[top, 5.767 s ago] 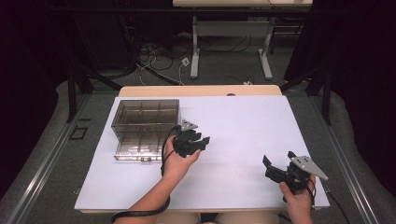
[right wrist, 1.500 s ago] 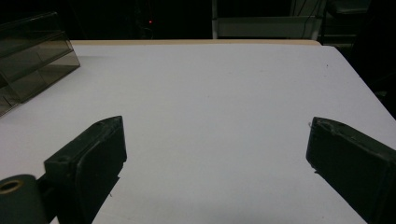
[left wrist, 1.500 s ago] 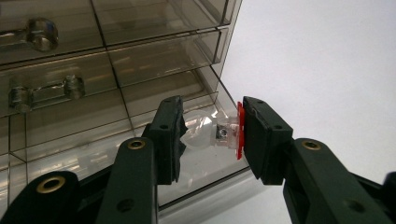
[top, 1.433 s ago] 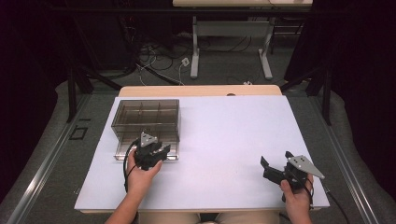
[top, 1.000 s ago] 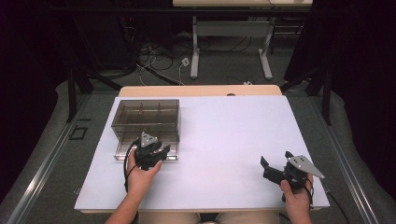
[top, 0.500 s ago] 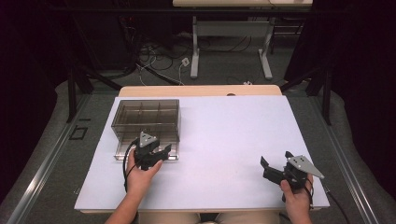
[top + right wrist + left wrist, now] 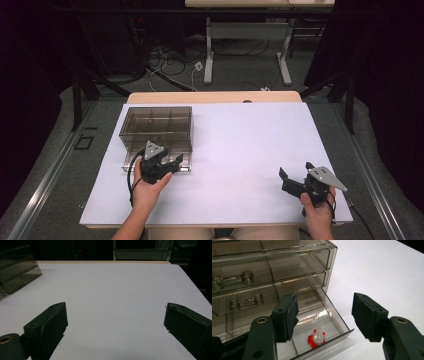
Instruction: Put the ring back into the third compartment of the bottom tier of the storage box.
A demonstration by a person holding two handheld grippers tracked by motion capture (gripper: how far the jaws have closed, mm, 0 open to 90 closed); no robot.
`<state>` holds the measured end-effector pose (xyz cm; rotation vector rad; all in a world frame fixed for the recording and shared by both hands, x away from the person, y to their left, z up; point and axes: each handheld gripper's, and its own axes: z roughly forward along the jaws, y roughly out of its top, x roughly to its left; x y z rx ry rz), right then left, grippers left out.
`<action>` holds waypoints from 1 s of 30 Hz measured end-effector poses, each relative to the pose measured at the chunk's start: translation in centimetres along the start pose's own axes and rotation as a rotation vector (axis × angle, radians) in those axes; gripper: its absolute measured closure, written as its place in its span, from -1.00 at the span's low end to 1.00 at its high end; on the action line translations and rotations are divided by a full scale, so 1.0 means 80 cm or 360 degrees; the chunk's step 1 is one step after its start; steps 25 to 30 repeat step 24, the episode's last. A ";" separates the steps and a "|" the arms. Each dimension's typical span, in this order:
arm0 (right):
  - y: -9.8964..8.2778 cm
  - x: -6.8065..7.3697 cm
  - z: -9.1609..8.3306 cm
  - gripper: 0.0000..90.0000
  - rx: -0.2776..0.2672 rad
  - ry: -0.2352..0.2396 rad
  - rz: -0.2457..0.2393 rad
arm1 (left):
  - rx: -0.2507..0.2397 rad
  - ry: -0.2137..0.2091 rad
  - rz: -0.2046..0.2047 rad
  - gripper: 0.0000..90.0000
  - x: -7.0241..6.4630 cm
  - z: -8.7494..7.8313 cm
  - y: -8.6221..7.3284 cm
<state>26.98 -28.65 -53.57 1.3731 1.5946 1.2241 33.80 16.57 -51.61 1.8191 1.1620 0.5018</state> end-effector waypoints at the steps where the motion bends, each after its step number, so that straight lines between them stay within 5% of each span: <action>1: 0.000 0.000 0.000 -0.90 0.0003 0.0002 0.0000 | -0.0008 -0.0024 -0.0014 -0.17 -0.001 -0.004 0.000; 15: 0.000 0.002 0.000 -0.90 -0.0003 0.0012 0.0004 | -0.0081 -0.0131 -0.0061 -0.65 -0.003 -0.028 -0.004; 24: 0.000 0.002 0.000 -0.90 -0.0005 0.0020 0.0001 | -0.0119 -0.0108 -0.0093 -0.92 0.001 -0.041 -0.011; 30: 0.000 0.002 0.000 -0.90 -0.0005 0.0020 0.0001 | -0.0119 -0.0108 -0.0093 -0.92 0.001 -0.041 -0.011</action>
